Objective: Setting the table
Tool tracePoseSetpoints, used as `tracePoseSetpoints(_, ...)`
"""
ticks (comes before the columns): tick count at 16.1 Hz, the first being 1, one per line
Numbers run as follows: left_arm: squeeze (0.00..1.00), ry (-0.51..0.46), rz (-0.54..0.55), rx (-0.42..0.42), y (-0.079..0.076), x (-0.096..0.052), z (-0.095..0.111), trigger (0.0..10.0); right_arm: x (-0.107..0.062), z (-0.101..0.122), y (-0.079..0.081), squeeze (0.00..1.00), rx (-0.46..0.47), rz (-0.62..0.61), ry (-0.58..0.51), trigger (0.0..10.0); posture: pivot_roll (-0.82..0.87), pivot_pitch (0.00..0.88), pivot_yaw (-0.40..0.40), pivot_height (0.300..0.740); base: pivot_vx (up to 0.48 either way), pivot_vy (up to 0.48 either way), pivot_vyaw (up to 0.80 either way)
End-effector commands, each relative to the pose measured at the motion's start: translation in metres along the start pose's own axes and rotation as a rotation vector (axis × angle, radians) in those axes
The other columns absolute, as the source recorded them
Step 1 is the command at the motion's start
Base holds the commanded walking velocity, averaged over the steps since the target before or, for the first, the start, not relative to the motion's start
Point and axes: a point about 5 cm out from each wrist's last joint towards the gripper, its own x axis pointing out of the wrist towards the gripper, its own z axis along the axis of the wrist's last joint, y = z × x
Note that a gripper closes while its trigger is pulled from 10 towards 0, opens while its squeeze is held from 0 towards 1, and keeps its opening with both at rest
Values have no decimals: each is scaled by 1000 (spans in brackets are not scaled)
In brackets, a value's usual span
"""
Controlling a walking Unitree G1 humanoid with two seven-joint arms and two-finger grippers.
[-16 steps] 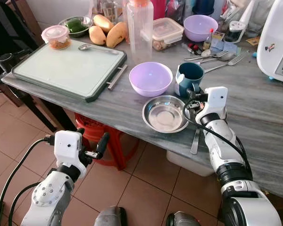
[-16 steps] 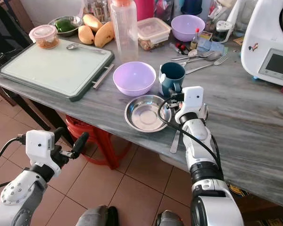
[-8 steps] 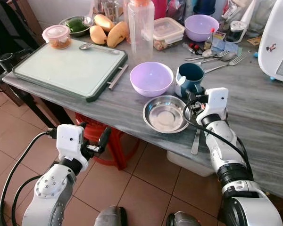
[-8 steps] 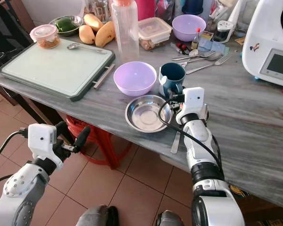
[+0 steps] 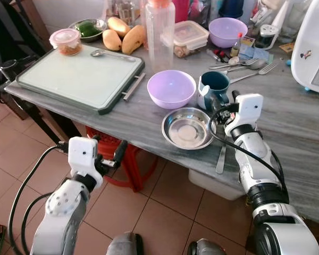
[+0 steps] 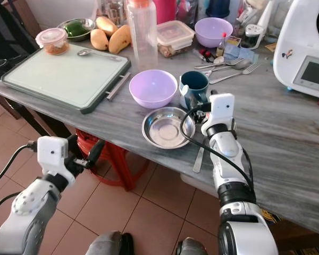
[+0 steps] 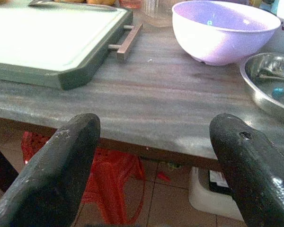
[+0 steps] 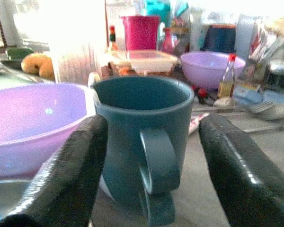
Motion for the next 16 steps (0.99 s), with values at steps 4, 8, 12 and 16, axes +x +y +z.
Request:
tracePoseSetpoints(4, 0, -11, 40, -13, 4, 9, -2, 10000, -15, 9, -6, 1000, -27, -42, -56, 10000, 36, 0, 39, 740, 0, 0, 0)
tracePoseSetpoints(8, 0, -35, 63, -17, 2, 19, -4, 10000, -36, 20, -12, 1000, -83, -83, -90, 10000, -5, 0, 25, 740, 0, 0, 0)
tracePoseSetpoints(12, 0, -29, 77, -74, 1, 24, -8, 10000, -56, 17, -4, 1000, 13, -157, -47, 10000, -32, 0, 27, 740, 0, 0, 0)
tracePoseSetpoints(16, 0, -16, 101, -69, -1, 32, -15, 10000, -63, 9, 18, 204, 76, -148, 12, 10000, -38, 0, 27, 740, 0, 0, 0)
